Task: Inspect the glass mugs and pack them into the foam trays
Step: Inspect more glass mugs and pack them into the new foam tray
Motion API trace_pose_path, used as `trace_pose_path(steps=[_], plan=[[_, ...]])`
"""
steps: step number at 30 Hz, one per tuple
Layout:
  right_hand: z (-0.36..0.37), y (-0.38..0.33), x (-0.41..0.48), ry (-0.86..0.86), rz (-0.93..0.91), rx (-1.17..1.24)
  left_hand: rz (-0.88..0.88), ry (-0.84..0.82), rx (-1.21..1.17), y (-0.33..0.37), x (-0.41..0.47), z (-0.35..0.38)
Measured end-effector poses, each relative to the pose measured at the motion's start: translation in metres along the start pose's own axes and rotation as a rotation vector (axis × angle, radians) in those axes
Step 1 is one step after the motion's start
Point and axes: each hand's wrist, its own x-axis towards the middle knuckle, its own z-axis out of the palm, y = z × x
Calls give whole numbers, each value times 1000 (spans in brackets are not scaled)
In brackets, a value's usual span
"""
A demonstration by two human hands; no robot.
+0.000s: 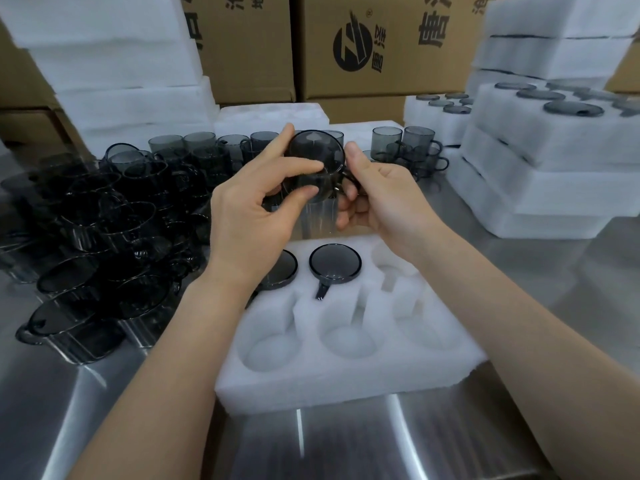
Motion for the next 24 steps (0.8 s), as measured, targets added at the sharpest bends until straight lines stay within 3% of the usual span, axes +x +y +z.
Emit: trace_pose_path(steps=[9,15,20,24], plan=[[0,3,1,27,-30,19,-183,-1,-186,7,2,-1],[0,3,3,61,-57,47,-186,-40,-132,7,3,-2],[-2,4,4,88,-44,-22,-187,-195,36,2,3,-2],[-4,1,3,-31,-110,113,-367,-157,-117,-1,6,-2]])
